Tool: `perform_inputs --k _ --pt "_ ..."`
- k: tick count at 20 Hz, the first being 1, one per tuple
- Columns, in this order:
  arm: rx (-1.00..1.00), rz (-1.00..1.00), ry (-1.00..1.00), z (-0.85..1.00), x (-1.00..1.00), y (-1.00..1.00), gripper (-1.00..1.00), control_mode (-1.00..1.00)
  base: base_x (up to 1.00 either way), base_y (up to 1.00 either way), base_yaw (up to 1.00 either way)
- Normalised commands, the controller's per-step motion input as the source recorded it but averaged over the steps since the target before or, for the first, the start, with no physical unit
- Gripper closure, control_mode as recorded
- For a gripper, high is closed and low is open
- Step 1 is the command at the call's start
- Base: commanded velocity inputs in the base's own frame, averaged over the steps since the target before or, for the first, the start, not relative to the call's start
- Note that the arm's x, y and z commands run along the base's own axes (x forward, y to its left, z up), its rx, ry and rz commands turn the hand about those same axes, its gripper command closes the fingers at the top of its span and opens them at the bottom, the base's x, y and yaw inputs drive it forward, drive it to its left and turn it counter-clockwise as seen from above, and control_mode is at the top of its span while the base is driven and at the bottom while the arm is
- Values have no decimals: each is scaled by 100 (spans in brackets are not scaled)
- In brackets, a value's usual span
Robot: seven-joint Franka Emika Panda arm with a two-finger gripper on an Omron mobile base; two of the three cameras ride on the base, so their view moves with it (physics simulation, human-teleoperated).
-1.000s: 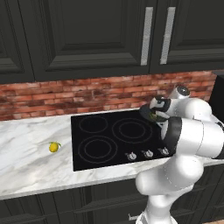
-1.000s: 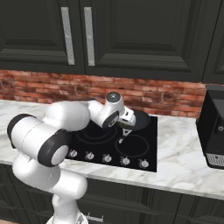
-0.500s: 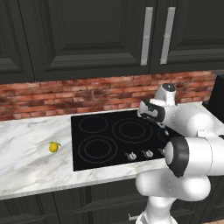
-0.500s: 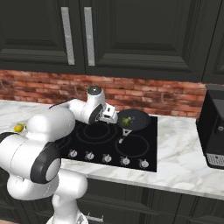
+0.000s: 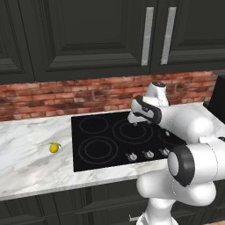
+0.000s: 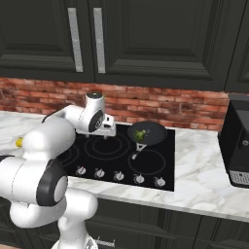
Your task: Put the lemon and broccoli in the pan. Then turn on the rear right burner and set the heat to medium.
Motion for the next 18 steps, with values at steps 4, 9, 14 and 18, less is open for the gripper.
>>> perform_inputs --k 4,9,14,18 --pt "0 8 0 0 -8 27 -100 -100 0 0 0" --pt "0 2 3 0 -1 41 -100 -100 0 0 0" --pt "0 0 3 0 0 67 -100 -100 0 0 0" --pt "0 0 2 0 0 77 -100 -100 0 0 0"
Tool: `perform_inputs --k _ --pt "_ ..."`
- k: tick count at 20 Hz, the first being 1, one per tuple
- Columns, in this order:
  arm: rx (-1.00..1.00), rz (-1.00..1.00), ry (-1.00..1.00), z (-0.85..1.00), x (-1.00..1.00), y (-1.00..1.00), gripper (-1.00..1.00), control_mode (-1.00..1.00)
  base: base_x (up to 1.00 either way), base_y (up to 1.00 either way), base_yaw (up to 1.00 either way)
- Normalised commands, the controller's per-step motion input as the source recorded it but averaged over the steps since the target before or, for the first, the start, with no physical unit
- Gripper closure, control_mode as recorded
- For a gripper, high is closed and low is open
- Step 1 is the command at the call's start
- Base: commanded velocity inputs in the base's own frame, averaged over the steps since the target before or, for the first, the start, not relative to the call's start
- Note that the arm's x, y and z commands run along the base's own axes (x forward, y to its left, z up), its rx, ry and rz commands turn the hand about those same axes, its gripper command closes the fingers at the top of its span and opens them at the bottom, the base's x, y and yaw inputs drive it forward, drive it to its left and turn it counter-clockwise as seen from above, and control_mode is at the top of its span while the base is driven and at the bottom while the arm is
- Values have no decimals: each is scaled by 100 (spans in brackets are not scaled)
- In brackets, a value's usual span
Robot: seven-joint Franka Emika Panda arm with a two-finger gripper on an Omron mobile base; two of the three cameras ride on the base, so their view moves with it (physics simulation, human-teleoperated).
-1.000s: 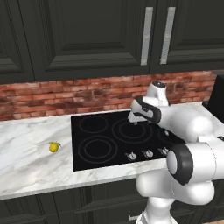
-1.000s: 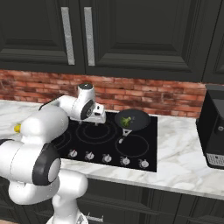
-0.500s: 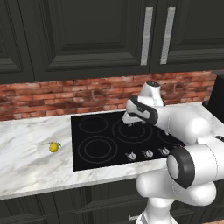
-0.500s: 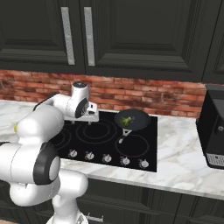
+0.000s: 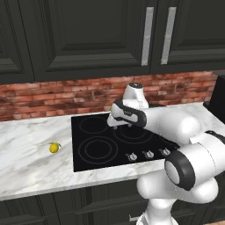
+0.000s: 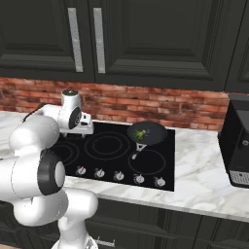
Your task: Put the lemon and broccoli in the pan. Then turn on the rear right burner and set the heat to medium.
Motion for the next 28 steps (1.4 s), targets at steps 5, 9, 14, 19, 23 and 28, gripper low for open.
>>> perform_inputs --k 5,9,14,19,23,28 --pt "0 -5 5 0 0 84 -100 -100 0 0 0" --pt "0 -15 6 0 0 78 -100 -100 0 0 0" --pt "0 -20 1 0 -9 67 -100 -100 0 0 0" --pt "1 -9 0 0 -3 61 -100 -100 0 0 0" --pt "3 0 0 0 -6 55 -100 -100 0 0 0" --pt "3 0 0 0 0 53 -100 -100 0 0 0"
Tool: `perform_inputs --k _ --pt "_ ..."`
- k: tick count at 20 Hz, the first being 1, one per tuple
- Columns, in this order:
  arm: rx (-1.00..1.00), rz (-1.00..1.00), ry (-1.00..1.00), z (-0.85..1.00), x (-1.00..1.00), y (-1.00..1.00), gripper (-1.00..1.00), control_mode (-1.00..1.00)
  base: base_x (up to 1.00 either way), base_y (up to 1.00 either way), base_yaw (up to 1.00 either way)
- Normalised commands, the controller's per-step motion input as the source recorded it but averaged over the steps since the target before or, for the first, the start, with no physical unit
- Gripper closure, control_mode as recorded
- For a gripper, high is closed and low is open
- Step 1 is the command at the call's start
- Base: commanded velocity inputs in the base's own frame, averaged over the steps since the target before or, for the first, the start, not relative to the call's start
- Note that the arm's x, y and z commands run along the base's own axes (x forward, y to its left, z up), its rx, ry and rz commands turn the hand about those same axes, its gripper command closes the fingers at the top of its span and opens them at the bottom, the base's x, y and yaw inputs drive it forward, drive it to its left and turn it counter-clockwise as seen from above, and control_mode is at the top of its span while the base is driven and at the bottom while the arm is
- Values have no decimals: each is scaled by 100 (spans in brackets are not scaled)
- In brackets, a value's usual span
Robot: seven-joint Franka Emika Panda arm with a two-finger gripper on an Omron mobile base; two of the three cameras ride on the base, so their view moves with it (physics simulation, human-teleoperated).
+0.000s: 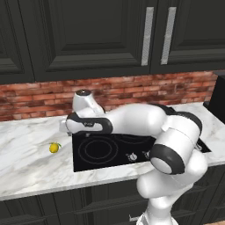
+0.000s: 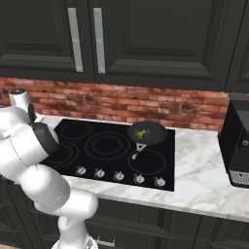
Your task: Put the lemon and broccoli in the pan. Then turn on the rear right burner and set the heat to medium.
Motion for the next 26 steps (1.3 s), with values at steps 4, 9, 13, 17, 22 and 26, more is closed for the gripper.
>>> perform_inputs --k 4,9,13,17,22,26 --pt "2 0 0 -11 1 38 -100 -100 0 0 0" --pt "0 0 0 -33 12 32 -100 -100 0 0 0" --pt "0 0 0 -25 14 30 -100 -100 0 0 0" --pt "0 0 0 -4 14 26 -100 -100 0 0 0" --pt "0 0 4 0 29 29 -100 -100 0 0 0" --pt "0 0 9 0 24 24 -100 -100 0 0 0"
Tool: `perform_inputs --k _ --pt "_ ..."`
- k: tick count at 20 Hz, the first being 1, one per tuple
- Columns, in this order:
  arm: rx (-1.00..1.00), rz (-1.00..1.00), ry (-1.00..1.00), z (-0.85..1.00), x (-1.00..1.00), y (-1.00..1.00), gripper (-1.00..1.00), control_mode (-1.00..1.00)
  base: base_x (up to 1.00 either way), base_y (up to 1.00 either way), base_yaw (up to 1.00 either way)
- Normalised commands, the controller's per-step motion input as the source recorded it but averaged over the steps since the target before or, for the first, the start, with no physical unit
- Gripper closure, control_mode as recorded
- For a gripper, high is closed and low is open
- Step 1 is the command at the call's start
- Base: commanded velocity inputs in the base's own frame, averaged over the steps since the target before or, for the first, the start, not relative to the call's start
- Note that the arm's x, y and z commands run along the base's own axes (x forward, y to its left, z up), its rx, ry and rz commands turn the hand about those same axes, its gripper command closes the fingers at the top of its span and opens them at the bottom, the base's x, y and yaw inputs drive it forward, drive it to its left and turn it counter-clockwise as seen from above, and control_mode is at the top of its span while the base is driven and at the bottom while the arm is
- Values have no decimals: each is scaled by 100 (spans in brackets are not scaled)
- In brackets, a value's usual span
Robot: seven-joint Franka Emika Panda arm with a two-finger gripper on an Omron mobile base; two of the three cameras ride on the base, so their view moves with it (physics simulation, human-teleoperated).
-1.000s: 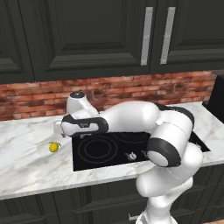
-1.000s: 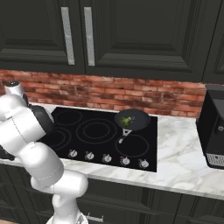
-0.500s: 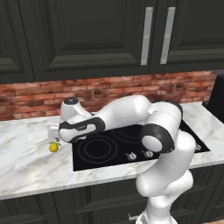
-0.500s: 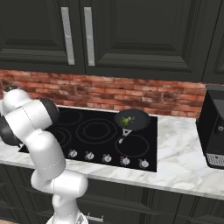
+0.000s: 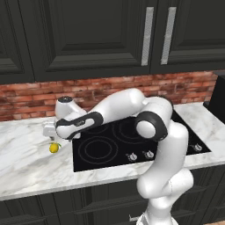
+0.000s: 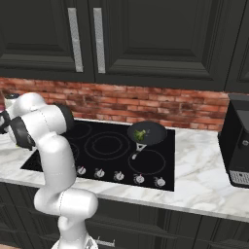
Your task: Put the lemon and broccoli in the pan. Then turn on the rear right burner and set the heat to medium.
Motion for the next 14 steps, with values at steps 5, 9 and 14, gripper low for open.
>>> perform_inputs --k 5,9,14 --pt "0 1 8 -12 14 9 -100 -100 0 0 0" --pt "0 1 4 -22 3 16 -100 -100 0 0 0" --pt "0 0 0 -34 15 13 -100 -100 0 0 0"
